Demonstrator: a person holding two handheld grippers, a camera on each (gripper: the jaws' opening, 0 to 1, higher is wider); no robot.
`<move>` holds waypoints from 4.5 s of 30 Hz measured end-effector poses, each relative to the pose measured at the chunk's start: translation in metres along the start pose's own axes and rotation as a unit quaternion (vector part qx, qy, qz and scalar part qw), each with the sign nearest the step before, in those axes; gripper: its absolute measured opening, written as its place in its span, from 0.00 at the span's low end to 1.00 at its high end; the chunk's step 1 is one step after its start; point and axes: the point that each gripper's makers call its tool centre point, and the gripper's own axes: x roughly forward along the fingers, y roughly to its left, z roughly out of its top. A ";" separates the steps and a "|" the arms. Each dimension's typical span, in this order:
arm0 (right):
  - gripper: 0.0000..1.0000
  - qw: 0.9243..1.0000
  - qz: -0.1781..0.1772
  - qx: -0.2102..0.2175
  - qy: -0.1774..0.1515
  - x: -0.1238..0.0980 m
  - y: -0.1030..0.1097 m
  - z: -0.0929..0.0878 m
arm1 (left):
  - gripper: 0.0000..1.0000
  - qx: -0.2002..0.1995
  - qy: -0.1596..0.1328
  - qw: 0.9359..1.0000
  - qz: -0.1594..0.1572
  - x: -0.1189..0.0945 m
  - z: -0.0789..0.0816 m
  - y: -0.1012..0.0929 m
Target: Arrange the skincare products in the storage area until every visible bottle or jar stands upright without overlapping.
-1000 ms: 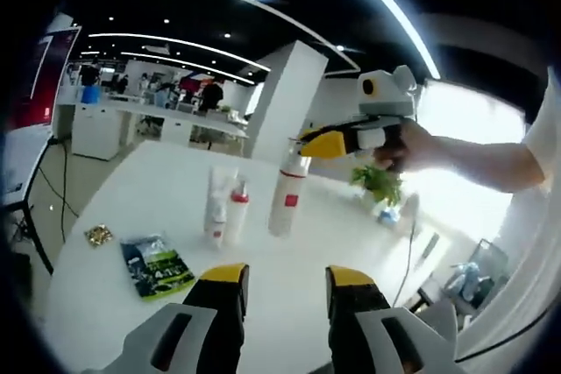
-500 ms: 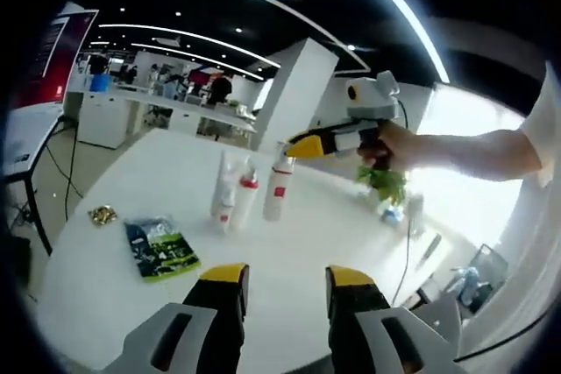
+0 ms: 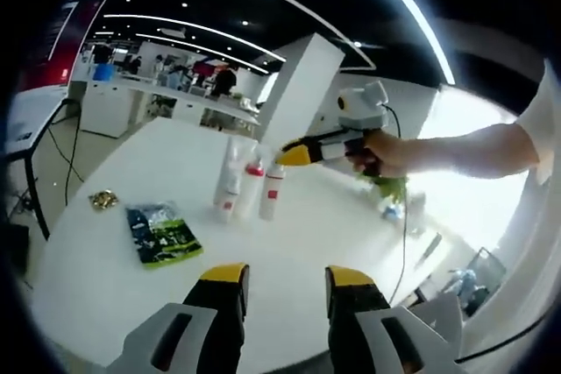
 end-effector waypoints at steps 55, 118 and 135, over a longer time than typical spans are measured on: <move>0.19 0.999 -0.013 -0.040 -0.031 0.056 -0.040 -0.051 | 0.35 -0.016 0.033 0.999 0.018 0.007 -0.016 0.014; 0.20 0.953 -0.114 0.251 0.125 0.080 -0.040 -0.129 | 0.34 -0.024 0.037 0.999 0.025 0.008 -0.022 0.021; 0.17 0.965 -0.109 0.197 0.132 0.085 -0.053 -0.125 | 0.32 -0.017 0.036 0.999 0.033 0.008 -0.021 0.024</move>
